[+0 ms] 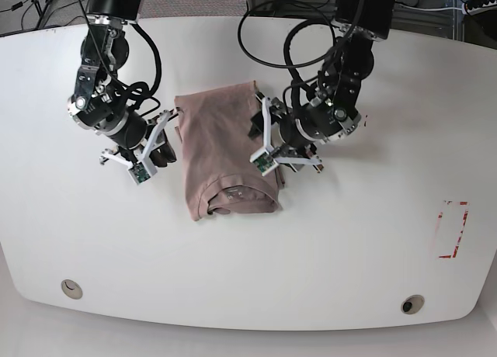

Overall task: Fold the T-shirt properly
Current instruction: 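Grasp the folded bundle with both grippers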

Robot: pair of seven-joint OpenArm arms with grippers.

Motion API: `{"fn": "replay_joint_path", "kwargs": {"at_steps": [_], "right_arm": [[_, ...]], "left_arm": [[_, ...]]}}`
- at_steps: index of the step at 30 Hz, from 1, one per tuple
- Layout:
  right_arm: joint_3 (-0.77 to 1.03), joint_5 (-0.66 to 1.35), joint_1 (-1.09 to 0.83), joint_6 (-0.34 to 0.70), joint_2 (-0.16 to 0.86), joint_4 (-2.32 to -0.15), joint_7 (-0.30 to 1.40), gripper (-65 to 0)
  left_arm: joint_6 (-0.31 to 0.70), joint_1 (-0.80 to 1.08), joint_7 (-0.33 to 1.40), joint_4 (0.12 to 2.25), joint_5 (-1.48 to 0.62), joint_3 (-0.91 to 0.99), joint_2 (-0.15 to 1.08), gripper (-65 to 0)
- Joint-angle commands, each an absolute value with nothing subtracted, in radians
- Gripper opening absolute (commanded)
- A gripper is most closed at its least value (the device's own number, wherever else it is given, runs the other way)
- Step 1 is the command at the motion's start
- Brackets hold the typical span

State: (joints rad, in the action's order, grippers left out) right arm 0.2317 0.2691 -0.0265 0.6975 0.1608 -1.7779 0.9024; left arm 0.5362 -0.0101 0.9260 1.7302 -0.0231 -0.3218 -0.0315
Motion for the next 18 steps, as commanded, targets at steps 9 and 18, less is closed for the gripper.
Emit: {"fn": "replay_joint_path", "kwargs": {"at_steps": [9,18], "right_arm": [[0.186,0.282,0.085,0.698,0.170,-1.601,0.802,-55.5],[0.179,0.280,0.088,0.698,0.173,-1.431,0.680,-55.5]], "left_arm": [[0.526,0.053,0.868,1.756,-0.031,-0.329,-0.088,-33.2],[0.526,0.064,0.794,1.618,-0.031,-0.329,-0.054,-33.2]]}}
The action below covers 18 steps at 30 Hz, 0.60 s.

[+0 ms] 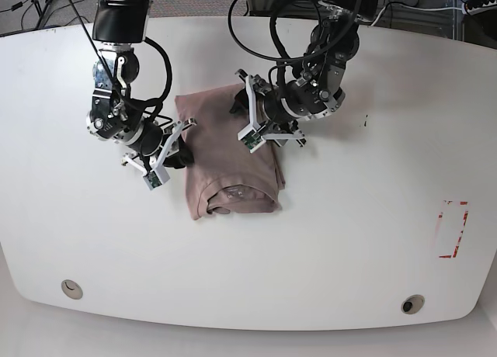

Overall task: Fold the T-shirt properly
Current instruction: 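Grasp the folded bundle with both grippers, then release the right gripper and hold the bundle with the left gripper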

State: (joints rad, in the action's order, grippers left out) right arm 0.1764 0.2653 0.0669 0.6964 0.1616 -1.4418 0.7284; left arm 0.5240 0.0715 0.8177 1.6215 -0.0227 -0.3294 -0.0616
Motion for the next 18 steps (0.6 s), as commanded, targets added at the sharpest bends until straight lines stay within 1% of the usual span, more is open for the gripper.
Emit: {"fn": "replay_joint_path", "kwargs": {"at_steps": [1,6,10,14,18], "right_arm": [[0.179,0.280,0.088,0.698,0.174,-1.419,0.673,-55.5],[0.179,0.280,0.079,0.698,0.176,-1.383,0.647,-55.5],[0.182,0.280,0.056,0.698,0.177,-1.391,0.647,-55.5],[0.185,0.280,0.044,0.698,0.179,-1.448,0.650,-55.5],[0.185,0.280,0.035,0.698,0.179,-1.524,0.690,-55.5]], "left_arm": [[0.526,0.064,0.792,1.613,-0.031,-0.329,-0.051,-33.2],[0.526,0.068,0.792,1.604,-0.033,-0.329,-0.047,-33.2],[0.526,0.070,0.794,1.618,-0.033,-0.329,-0.018,-33.2],[0.526,0.070,0.802,1.655,-0.033,-0.329,-0.013,-33.2],[0.526,0.070,0.839,1.716,-0.033,-0.331,-0.013,-33.2]]}}
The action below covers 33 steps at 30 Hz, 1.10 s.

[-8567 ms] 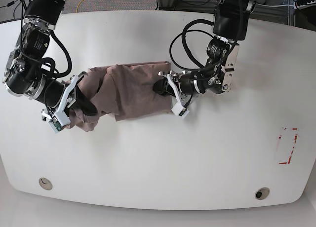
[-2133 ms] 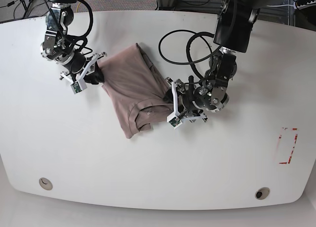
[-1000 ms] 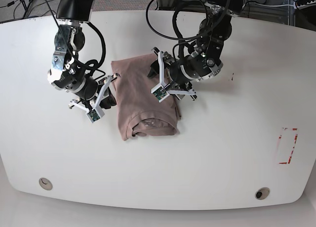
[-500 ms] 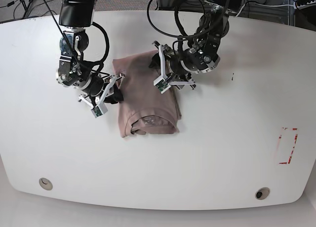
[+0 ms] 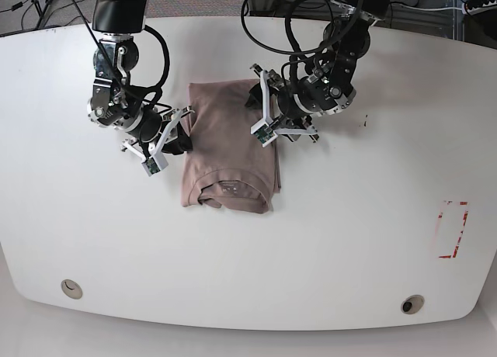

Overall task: Fold the T-shirt properly
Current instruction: 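Release the right gripper and hold the bundle with the left gripper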

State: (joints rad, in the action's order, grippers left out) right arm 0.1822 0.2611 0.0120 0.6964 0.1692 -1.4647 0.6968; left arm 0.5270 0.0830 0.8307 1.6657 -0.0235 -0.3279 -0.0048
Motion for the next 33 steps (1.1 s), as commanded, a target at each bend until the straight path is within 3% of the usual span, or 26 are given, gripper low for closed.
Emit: {"fn": "replay_joint_path", "kwargs": {"at_steps": [1,13,18,22,25,28,33], "right_arm": [[0.185,0.280,0.035,0.698,0.179,-1.541,0.702,-55.5],[0.263,0.282,0.038,0.698,0.213,-1.787,0.849,-55.5],[0.292,0.282,0.038,0.698,0.225,-1.839,0.875,-55.3],[0.297,0.282,0.035,0.698,0.262,-1.851,0.875,-55.3],[0.298,0.282,0.033,0.698,0.269,-1.851,0.875,-55.3],[0.300,0.282,0.033,0.698,0.272,-1.851,0.877,-55.3],[0.331,0.282,0.030,0.698,0.280,-1.851,0.877,-55.5]], "left_arm": [[0.526,0.070,0.851,1.728,-0.033,-0.331,-0.013,-33.2],[0.509,-0.008,0.885,1.853,-0.033,-0.331,-0.027,-33.2],[0.340,-0.062,0.811,1.824,-0.031,-0.340,-0.082,-31.2],[0.179,-0.099,0.750,1.773,-0.030,-0.397,-0.097,-21.9],[0.073,-0.117,0.704,1.736,-0.030,-0.426,-0.102,-18.9],[0.015,-0.120,0.659,1.707,-0.031,-0.441,-0.104,-19.7],[0.008,-0.119,0.591,1.636,-0.031,-0.481,-0.119,-21.9]]}}
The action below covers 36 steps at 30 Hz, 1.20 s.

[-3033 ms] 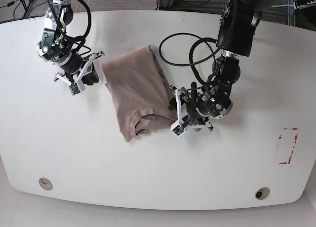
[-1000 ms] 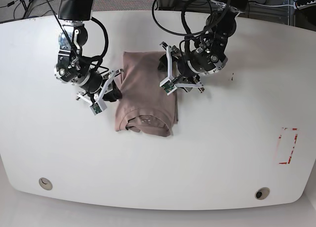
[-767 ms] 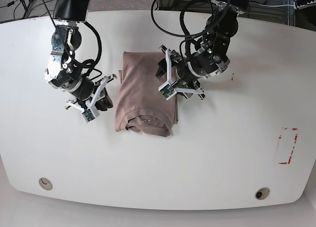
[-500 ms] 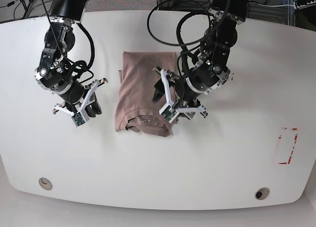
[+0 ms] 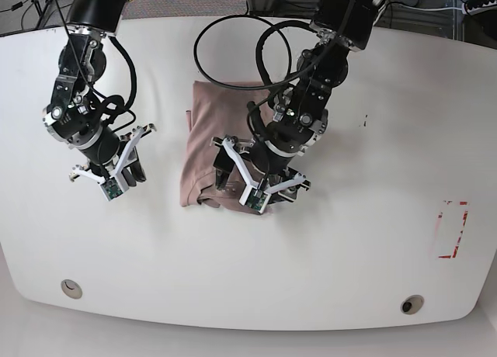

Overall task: Fold the T-shirt properly
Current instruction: 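Release the right gripper and hold the bundle with the left gripper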

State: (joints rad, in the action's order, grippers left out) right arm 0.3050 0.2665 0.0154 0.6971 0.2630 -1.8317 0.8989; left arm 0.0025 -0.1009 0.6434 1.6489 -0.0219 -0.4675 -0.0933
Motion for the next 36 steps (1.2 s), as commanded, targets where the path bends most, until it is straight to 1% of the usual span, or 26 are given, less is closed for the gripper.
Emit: {"fn": "replay_joint_path", "kwargs": {"at_steps": [1,5,11,16,20,24,28,33,36], "right_arm": [[0.341,0.282,0.030,0.698,0.278,-1.851,0.877,-55.5],[0.380,0.282,0.028,0.698,0.278,-1.847,0.877,-55.5],[0.387,0.282,0.028,0.698,0.278,-1.845,0.877,-55.5],[0.387,0.282,0.008,0.698,0.285,-1.847,0.877,-55.5],[0.387,0.282,0.002,0.698,0.285,-1.851,0.877,-55.5],[0.387,0.282,0.001,0.698,0.285,-1.848,0.877,-55.5],[0.389,0.282,-0.001,0.698,0.285,-1.848,0.877,-55.5],[0.389,0.282,-0.001,0.698,0.285,-1.848,0.877,-55.5],[0.389,0.282,0.001,0.698,0.285,-1.850,0.877,-55.5]], "left_arm": [[0.008,-0.119,0.581,1.620,-0.031,-0.483,-0.128,-22.4],[0.008,-0.122,0.539,1.504,-0.031,-0.501,-0.151,-22.9],[0.008,-0.127,0.435,1.363,-0.031,-0.579,-0.151,-22.9],[0.007,-0.127,0.418,1.307,-0.031,-0.596,-0.150,-22.9],[-0.027,-0.127,0.420,1.264,-0.031,-0.588,-0.140,-22.8],[-0.064,-0.128,0.420,1.188,-0.031,-0.593,-0.096,-22.5],[-0.065,-0.127,0.423,1.148,-0.031,-0.590,-0.062,-22.5],[-0.065,-0.119,0.427,1.161,-0.036,-0.590,0.012,-22.5],[-0.064,-0.097,0.461,1.196,-0.038,-0.590,0.077,-22.5]]}}
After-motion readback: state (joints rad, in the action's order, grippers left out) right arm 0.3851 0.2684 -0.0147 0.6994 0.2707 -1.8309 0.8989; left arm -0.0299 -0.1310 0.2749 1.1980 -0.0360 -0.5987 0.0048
